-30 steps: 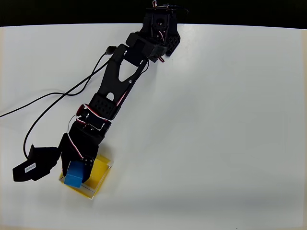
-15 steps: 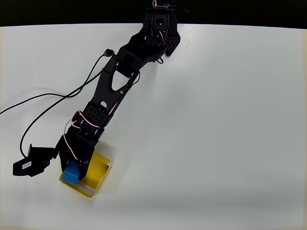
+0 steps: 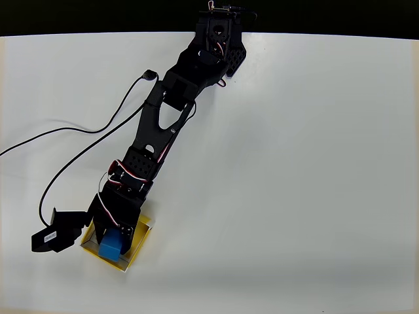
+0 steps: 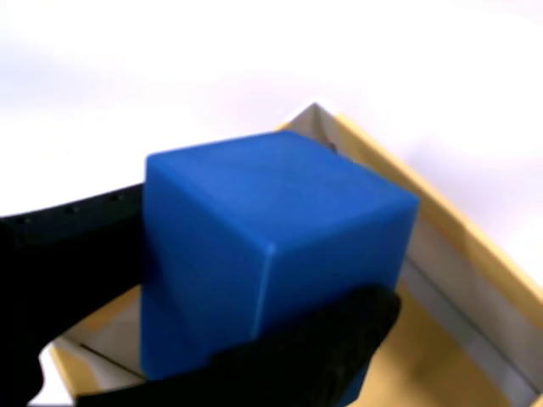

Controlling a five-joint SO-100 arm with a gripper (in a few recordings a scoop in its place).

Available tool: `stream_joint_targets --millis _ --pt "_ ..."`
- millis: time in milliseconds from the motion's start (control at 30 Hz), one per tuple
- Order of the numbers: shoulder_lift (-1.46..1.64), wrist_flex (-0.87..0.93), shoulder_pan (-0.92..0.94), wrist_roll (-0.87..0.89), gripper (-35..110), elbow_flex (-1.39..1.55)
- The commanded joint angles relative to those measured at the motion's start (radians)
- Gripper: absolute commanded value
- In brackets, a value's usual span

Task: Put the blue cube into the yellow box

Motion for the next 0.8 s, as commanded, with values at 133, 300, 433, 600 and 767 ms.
stream_joint_targets --millis 133,300,433,600,767 --pt "0.147 -0.078 0.018 -0.032 27 0.020" --pt "0.178 -0.106 0.018 -0.029 34 0.064" --pt "0.225 -0.141 0.011 -0.023 35 0.118" --pt "0.370 -0.176 -0.020 -0.038 36 0.199" --pt "0.555 -0.147 -0.069 -0.063 37 0.232"
